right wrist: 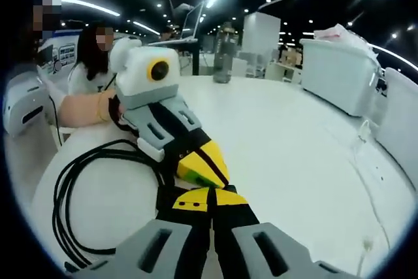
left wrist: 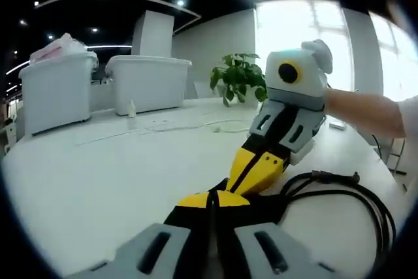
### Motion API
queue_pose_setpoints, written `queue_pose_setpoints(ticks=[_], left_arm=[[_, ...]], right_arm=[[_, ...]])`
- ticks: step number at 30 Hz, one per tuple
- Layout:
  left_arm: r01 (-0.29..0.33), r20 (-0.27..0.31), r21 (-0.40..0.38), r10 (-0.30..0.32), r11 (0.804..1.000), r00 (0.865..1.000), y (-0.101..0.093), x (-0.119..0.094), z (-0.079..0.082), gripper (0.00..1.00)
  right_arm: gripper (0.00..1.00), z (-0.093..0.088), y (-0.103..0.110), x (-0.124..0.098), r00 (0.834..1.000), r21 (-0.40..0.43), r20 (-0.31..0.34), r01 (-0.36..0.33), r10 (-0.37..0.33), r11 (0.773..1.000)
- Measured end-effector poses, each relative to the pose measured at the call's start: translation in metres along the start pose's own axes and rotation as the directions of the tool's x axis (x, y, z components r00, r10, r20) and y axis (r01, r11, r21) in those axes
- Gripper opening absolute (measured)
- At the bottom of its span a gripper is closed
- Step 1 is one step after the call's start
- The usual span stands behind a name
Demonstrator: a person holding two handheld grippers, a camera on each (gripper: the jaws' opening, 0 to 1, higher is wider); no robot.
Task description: Coil the Type-C to USB data cable on the desktop and secure it with Velcro straps.
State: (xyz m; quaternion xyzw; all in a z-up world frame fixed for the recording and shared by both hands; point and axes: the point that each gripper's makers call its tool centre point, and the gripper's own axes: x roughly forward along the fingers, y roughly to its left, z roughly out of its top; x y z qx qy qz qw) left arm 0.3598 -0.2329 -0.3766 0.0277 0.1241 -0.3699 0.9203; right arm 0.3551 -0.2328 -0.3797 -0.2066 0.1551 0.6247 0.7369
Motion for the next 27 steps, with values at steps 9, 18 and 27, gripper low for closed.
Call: queue_pose_setpoints(ticks=[9,18,27], left_arm=[[-0.001,0.000,0.000,0.001,1.000,1.000,0.000,0.000,0.000,0.04],[-0.040,0.014,0.024,0.040,0.999,0.999,0.004,-0.003,0.003,0.05],[-0.299,0.235,-0.021,0.296,0.954,0.926,0.045,-0.043,0.052,0.11]], right_arm=[[0.01,0.003,-0.009,-0.002,0.996,-0.059,0.040,0.078,-0.076,0.995],[0.24,0.037,-0.032,-0.046,0.864,0.092,0.286,0.406,-0.415,0.909],[0.71,0.047,-0.005,-0.122,0.664,0.339,0.376,0.551,-0.647,0.762]])
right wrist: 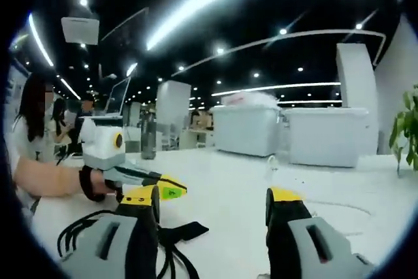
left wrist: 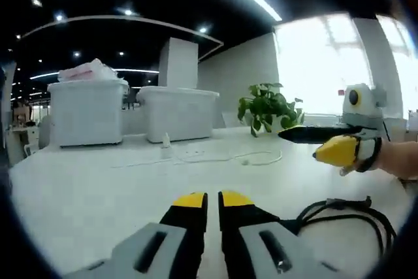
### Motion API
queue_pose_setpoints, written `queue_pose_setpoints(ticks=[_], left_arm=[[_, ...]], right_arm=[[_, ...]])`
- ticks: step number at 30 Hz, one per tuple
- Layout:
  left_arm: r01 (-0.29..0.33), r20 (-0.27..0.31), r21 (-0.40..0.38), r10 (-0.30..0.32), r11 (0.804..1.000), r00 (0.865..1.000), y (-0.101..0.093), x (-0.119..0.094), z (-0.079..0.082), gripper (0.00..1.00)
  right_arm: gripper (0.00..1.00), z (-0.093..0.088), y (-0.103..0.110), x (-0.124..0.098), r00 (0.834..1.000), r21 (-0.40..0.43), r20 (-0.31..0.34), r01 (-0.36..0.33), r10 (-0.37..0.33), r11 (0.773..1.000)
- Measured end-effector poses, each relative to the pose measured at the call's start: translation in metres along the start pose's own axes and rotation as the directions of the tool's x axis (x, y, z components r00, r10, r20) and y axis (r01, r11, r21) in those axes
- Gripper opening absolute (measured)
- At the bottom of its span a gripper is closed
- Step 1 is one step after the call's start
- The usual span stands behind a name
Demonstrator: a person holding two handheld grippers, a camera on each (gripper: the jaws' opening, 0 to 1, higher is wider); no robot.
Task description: Coil the Type-C to USB data cable on the desktop and secure it with Velcro straps.
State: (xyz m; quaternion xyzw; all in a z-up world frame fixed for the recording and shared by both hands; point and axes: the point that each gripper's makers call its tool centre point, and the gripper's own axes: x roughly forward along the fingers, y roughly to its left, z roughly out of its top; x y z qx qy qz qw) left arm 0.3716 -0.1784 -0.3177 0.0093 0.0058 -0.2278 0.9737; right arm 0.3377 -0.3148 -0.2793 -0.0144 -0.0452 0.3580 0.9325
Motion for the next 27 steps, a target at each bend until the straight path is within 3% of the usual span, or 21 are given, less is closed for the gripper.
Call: queue_pose_setpoints(ticks=[4,9,12,16,19,21,25,27], left_arm=[[-0.144,0.096,-0.012,0.144,0.990,0.985,0.014,-0.030,0.032,0.19],[-0.220,0.188,-0.029,0.222,0.975,0.957,0.003,-0.079,0.055,0.28],[-0.263,0.184,-0.022,0.263,0.964,0.947,-0.004,-0.103,0.052,0.40],[-0.302,0.195,-0.031,0.302,0.953,0.933,-0.017,-0.124,0.042,0.45],[-0.291,0.254,-0.063,0.297,0.955,0.920,-0.030,-0.132,0.036,0.44],[-0.285,0.255,-0.080,0.296,0.955,0.921,-0.035,-0.134,0.032,0.44],[-0.283,0.247,-0.077,0.293,0.956,0.924,-0.040,-0.135,0.025,0.44],[-0.294,0.241,-0.054,0.298,0.954,0.923,-0.041,-0.132,0.024,0.44]], right_arm=[[0.78,0.003,-0.009,-0.030,0.993,0.115,0.026,0.110,-0.114,0.987],[0.81,-0.005,-0.021,-0.058,0.968,0.171,0.030,0.242,-0.250,0.955],[0.82,-0.011,-0.014,-0.071,0.961,0.177,0.011,0.269,-0.275,0.947],[0.84,-0.014,-0.008,-0.085,0.944,0.204,0.007,0.321,-0.330,0.925],[0.83,-0.009,-0.014,-0.100,0.892,0.098,0.048,0.444,-0.450,0.891],[0.83,-0.010,-0.014,-0.106,0.872,0.047,0.061,0.485,-0.487,0.874],[0.83,-0.016,-0.010,-0.105,0.876,0.073,0.052,0.475,-0.479,0.877],[0.83,-0.012,-0.013,-0.106,0.864,0.053,0.084,0.493,-0.496,0.868]])
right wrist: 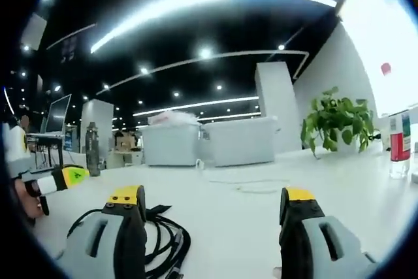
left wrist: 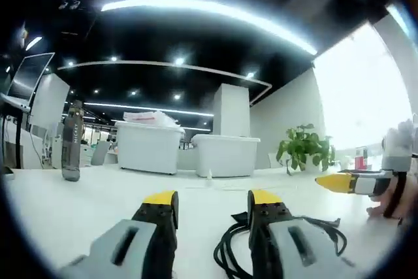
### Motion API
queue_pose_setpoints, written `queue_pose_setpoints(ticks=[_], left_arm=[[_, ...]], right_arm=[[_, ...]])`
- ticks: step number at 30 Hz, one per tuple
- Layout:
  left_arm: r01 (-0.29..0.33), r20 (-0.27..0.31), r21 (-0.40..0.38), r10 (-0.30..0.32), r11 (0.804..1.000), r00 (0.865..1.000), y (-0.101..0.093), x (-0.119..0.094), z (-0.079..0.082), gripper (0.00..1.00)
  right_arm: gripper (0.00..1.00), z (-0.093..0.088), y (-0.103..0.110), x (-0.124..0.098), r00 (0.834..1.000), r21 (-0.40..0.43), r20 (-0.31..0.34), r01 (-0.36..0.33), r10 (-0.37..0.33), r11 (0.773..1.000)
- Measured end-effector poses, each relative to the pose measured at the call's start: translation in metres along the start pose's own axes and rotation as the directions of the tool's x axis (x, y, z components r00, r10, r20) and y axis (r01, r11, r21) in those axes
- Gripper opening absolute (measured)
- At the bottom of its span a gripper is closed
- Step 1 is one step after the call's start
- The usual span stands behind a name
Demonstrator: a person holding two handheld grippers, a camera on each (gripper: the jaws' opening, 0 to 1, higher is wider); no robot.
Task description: Coil the Type-C to USB data cable on the desktop and secure it with Velcro straps.
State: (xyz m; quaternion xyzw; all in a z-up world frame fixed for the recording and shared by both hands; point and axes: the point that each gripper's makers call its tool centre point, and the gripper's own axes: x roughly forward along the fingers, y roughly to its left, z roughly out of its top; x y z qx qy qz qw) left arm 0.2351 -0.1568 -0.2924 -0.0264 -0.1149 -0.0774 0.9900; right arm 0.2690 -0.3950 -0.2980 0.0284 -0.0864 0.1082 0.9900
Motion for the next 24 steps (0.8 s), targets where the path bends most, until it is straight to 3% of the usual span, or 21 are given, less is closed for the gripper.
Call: queue_pose_setpoints(ticks=[11,24], left_arm=[[0.001,-0.023,0.048,0.000,0.999,1.000,-0.004,-0.005,-0.009,0.44],[0.052,-0.059,0.054,-0.049,0.997,0.997,-0.014,-0.005,-0.016,0.45]], right_arm=[[0.82,-0.013,-0.004,0.001,0.999,0.018,-0.048,-0.005,0.006,1.000],[0.81,-0.016,0.005,-0.001,0.997,-0.052,-0.065,-0.036,0.033,0.998]])
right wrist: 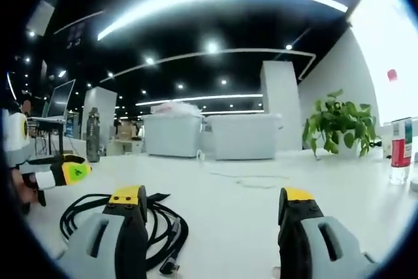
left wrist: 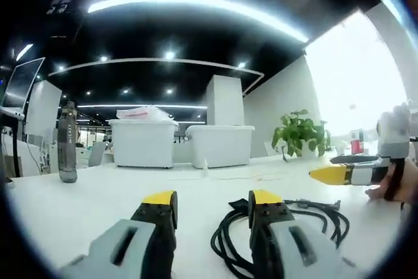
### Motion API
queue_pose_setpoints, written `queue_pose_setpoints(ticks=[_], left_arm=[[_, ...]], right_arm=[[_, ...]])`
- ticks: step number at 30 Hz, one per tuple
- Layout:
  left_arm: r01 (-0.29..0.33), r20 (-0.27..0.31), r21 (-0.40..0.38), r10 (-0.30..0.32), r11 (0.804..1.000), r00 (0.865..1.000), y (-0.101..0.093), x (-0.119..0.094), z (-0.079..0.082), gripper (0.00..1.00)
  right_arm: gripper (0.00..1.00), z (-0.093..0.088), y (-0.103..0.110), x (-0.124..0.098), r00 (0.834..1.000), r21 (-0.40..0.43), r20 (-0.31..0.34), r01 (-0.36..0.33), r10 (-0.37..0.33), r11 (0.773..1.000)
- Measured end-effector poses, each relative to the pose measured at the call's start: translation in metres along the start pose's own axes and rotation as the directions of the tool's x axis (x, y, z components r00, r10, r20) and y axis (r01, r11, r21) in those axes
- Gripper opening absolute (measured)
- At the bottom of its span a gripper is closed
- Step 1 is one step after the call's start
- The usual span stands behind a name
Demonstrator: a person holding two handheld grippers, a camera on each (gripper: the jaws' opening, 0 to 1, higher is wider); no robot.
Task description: Coil the Type-C to USB data cable on the desktop and secure it with Velcro straps.
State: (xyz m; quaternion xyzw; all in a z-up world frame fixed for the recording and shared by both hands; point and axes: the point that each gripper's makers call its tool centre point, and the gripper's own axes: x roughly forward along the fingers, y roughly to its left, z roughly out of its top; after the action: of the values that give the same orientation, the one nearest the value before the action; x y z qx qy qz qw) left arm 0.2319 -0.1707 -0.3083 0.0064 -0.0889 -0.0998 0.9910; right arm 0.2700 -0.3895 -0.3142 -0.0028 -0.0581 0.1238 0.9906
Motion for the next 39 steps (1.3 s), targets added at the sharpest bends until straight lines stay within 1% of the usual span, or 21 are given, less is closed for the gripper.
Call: queue_pose_setpoints(ticks=[8,22,27,31,34,35,36,39], left_arm=[[0.018,-0.026,0.026,-0.017,1.000,1.000,-0.004,0.001,-0.006,0.46],[0.047,-0.069,0.069,-0.042,0.997,0.997,-0.011,0.002,-0.014,0.47],[0.045,-0.085,0.086,-0.038,0.995,0.996,-0.008,0.002,-0.017,0.48],[0.043,-0.085,0.090,-0.035,0.995,0.996,-0.007,0.002,-0.016,0.49],[0.044,-0.080,0.083,-0.037,0.996,0.996,-0.005,0.003,-0.016,0.49],[0.026,-0.084,0.065,-0.021,0.998,0.996,-0.003,0.003,-0.017,0.49],[0.020,-0.089,0.066,-0.014,0.998,0.996,-0.003,0.003,-0.017,0.49],[0.025,-0.096,0.068,-0.019,0.997,0.995,-0.004,0.003,-0.019,0.49]], right_arm=[[0.81,0.000,0.000,-0.001,1.000,0.007,0.001,-0.007,0.007,1.000],[0.81,-0.002,0.008,0.000,0.999,0.001,-0.009,-0.043,0.043,0.999],[0.81,-0.004,0.013,0.000,0.998,-0.004,-0.018,-0.067,0.067,0.998],[0.81,-0.005,0.018,0.001,0.996,-0.013,-0.026,-0.086,0.085,0.996],[0.81,-0.005,0.018,0.000,0.996,-0.014,-0.024,-0.089,0.089,0.996],[0.81,-0.005,0.018,0.000,0.996,-0.011,-0.022,-0.089,0.089,0.996],[0.81,-0.005,0.018,0.000,0.996,-0.008,-0.021,-0.089,0.089,0.996],[0.81,-0.005,0.016,0.000,0.996,-0.002,-0.021,-0.084,0.084,0.996]])
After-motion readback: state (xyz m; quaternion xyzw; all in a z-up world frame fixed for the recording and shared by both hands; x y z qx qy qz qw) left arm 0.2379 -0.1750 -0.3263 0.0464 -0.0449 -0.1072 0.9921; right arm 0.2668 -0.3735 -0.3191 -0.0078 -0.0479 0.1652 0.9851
